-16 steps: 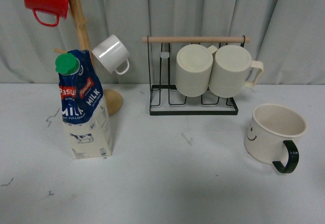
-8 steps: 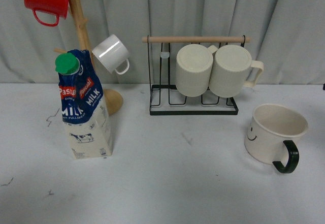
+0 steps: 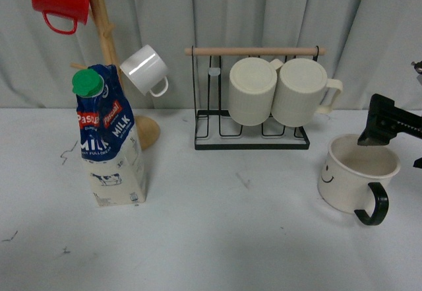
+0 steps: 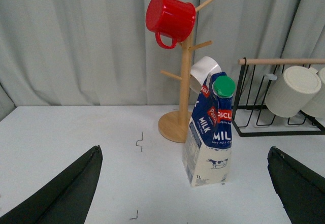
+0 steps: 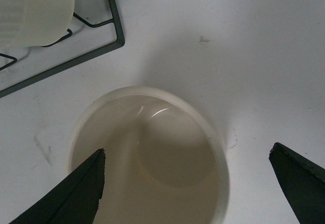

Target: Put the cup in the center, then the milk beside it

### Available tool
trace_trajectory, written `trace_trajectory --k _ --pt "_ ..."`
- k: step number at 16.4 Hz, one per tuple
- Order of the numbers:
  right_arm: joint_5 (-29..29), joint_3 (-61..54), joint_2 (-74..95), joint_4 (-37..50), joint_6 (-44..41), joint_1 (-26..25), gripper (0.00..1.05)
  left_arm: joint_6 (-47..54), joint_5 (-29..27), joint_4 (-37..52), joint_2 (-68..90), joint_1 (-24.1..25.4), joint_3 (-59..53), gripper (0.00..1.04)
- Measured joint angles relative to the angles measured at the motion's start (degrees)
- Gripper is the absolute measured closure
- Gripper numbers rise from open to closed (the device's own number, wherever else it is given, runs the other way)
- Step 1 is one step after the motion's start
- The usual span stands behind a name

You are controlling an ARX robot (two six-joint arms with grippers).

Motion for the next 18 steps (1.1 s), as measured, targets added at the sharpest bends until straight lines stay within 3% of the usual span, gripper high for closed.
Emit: trace_trajectory --k 4,12,18 --pt "1.8 5.3 5.4 -3.9 1.7 1.4 0.09 0.0 0.0 0.0 0.0 0.0 0.0 0.07" --pt "4.0 8.8 7.2 -11.1 1.9 1.8 0.99 0.0 0.0 0.0 0.0 0.0 0.0 0.07" --pt "3.2 5.5 2.1 -10.4 1.8 4.6 1.02 0.0 0.0 0.0 0.0 0.0 0.0 0.07"
